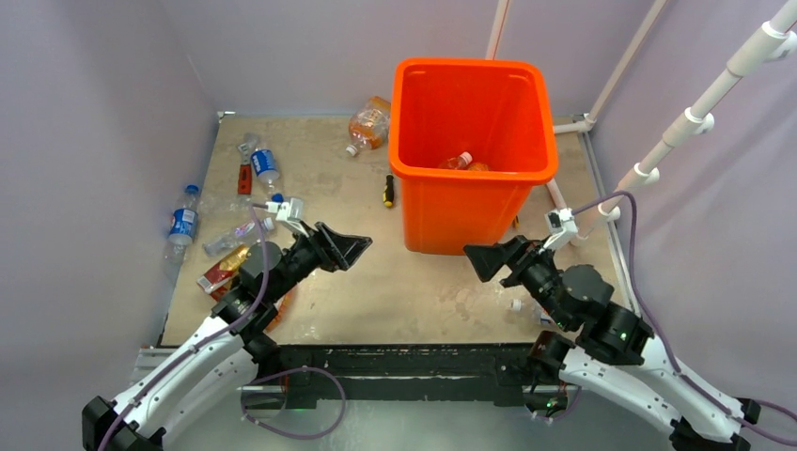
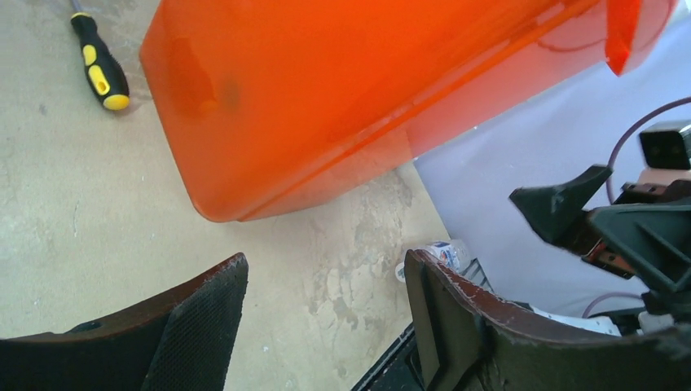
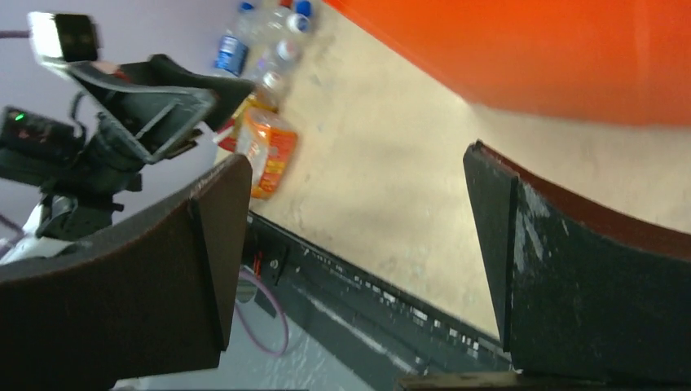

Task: Put the plastic bottles in the bin
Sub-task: Place the plastic bottle in the trash bin, then pick up the plastic bottle from the corner of the board.

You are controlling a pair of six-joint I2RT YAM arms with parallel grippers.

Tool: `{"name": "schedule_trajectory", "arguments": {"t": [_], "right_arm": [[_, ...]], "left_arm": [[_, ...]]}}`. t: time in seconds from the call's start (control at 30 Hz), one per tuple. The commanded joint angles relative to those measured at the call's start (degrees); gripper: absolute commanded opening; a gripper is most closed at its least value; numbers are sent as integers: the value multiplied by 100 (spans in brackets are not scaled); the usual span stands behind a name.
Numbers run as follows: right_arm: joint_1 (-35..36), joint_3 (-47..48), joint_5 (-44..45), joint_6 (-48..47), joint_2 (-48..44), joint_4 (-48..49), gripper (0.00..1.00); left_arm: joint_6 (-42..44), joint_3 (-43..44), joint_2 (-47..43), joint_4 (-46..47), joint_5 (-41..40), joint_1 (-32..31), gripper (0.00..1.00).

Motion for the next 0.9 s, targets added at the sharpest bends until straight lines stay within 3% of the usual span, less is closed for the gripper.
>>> {"name": "schedule_trajectory", "arguments": {"t": [0.0,0.2,0.47,0.63,0.7,0.8,0.87], "right_arm": [[11,-97,991,1438,82,-687,98],[14,69,1894,3116,622,-2328,99],[14,-328,1763,3388,665,-1940,99],[9,-416,1860,3705,692,-2068,99],[14,-613,1857,3591,493,-1822,99],[11,-909,1719,3267,157,-1334,99],[14,-1041,1604,2972,20,-1019,99]], "left_arm": [[-257,-23,49,249,-322,-16,70],[-334,-82,177,126,-475,-12,71],[-449,9,117,-498,-1315,-19,72],[-475,383,44,-1366,-2520,-10,72],[-396,618,137,-1544,-3169,-4,77],[-34,1131,1143,-1582,-3753,84,83],[160,1679,2098,-1653,-3489,441,85]]}}
